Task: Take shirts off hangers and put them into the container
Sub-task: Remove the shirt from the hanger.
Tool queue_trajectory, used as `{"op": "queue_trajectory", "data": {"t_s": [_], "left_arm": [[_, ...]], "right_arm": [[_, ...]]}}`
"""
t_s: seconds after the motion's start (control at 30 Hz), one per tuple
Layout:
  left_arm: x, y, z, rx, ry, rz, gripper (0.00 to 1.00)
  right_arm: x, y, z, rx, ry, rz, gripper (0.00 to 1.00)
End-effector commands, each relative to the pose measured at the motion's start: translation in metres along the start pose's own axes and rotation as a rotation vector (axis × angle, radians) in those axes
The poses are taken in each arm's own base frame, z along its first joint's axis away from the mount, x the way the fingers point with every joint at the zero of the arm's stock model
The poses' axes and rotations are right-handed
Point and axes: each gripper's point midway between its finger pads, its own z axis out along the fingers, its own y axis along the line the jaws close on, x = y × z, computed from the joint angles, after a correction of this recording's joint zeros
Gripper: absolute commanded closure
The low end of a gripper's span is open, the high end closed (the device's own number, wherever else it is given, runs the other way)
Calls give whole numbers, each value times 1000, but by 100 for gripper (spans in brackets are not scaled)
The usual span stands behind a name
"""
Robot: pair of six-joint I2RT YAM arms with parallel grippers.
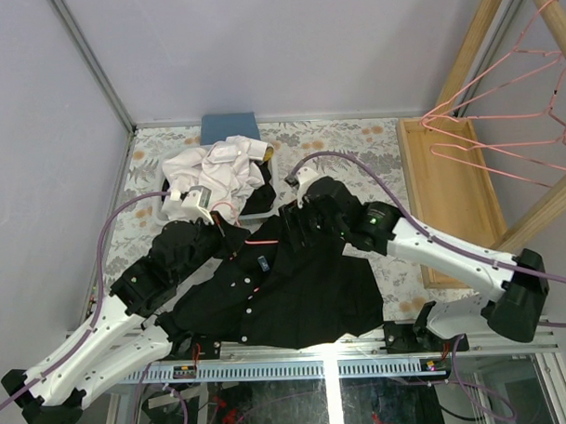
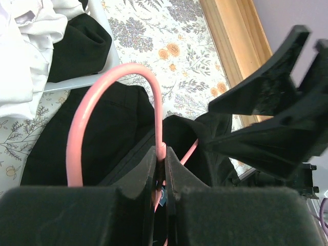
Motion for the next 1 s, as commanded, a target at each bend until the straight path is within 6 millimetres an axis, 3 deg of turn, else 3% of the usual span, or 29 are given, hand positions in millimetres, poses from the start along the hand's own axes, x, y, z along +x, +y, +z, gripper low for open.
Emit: {"op": "queue_trajectory", "data": {"t_s": [0.0,0.07,0.17,0.23,0.3,0.43,0.47,0.57,0.67,0.87,0.97], "left_arm": [[-13,-16,-2,58,-31,-1,100],[-14,-18,-4,63,-34,-1,100],[-14,-16,-5,58,-40,-6,100],[-13,-13,-5,48,-38,-1,100],[-13,-11,-5,35,-37,3,100],[-14,-12,-7,43,-45,-4,100],[-14,-12,-7,46,-46,-5,100],[-12,-13,-7,56,-39,3,100],[-11,-17,-6,74,-27,7,100],[-11,-20,-8,89,-26,10,100],[-13,-19,-10,87,-36,3,100]], "right_arm": [[-4,3,14,7,8,12,40],[-3,3,16,0,11,2,54],[-5,1,14,5,-15,-6,85],[-6,-1,12,11,-39,-9,96],[-8,-1,8,10,-57,-12,100],[-6,-9,2,45,-59,-25,99],[-6,-11,1,58,-60,-24,92],[-8,-5,-3,24,-68,-30,51],[-3,14,0,-86,-43,-51,37],[15,17,16,-117,52,-63,41],[17,24,15,-156,72,-65,52]]}}
